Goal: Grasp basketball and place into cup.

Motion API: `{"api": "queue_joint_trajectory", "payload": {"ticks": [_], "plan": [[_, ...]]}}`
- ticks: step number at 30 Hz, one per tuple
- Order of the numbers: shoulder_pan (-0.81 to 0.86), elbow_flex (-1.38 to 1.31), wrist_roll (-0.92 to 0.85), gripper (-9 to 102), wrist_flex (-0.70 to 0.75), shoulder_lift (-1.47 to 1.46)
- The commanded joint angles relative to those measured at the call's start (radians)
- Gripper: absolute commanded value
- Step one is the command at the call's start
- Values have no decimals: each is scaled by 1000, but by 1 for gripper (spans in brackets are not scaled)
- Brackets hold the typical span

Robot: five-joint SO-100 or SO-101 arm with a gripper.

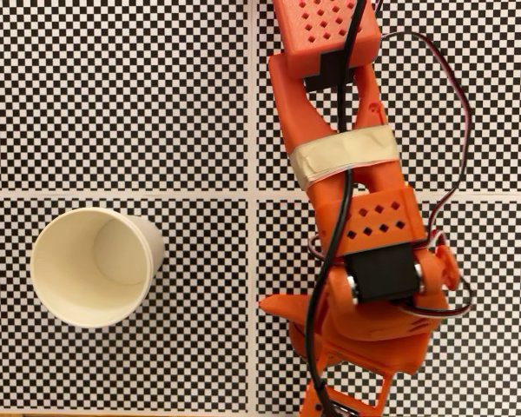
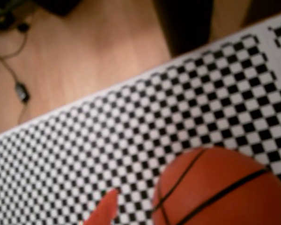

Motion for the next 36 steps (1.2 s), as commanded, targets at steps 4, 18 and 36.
{"api": "queue_joint_trajectory", "payload": {"ticks": [4,18,36], "plan": [[15,-173,8,70,-14,-12],[15,-199,17,49,-15,-34],[32,-209,12,4,6,-23]]}}
